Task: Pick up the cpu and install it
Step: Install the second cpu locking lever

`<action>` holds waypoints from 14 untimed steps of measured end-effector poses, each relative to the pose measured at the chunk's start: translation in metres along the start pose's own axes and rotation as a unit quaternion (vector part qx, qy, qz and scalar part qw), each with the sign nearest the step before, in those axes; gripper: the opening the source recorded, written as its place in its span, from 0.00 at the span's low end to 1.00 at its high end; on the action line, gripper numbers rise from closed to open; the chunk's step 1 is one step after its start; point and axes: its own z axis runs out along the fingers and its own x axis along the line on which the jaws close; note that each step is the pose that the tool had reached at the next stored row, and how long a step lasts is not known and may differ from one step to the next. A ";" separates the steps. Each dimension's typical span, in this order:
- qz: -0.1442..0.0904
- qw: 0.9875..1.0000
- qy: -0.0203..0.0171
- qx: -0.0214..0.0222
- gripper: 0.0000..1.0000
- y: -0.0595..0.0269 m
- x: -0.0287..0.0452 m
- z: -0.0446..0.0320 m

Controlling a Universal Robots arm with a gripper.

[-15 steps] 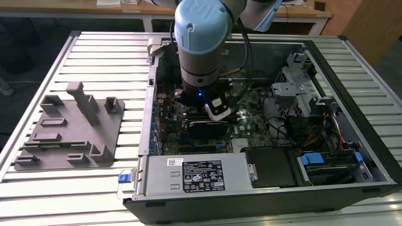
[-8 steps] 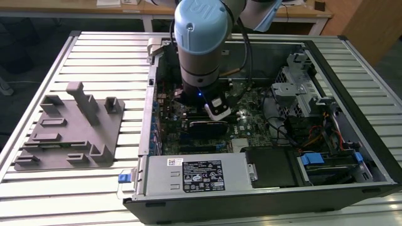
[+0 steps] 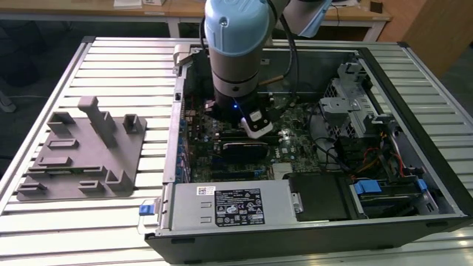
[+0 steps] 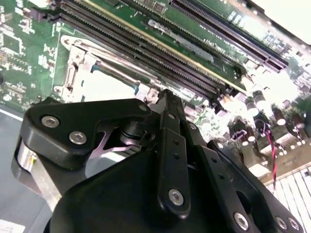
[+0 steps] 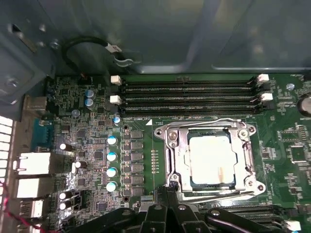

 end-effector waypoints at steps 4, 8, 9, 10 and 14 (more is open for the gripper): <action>0.000 1.000 0.000 0.000 0.11 0.0028 -0.0005 -0.0103; 0.000 1.000 0.000 0.002 0.11 0.0055 -0.0012 -0.0199; 0.000 1.000 0.000 0.004 0.11 0.0060 -0.0015 -0.0215; 0.000 1.000 -0.001 0.008 0.11 0.0065 -0.0018 -0.0227; 0.002 1.000 -0.002 0.029 0.11 0.0077 -0.0031 -0.0251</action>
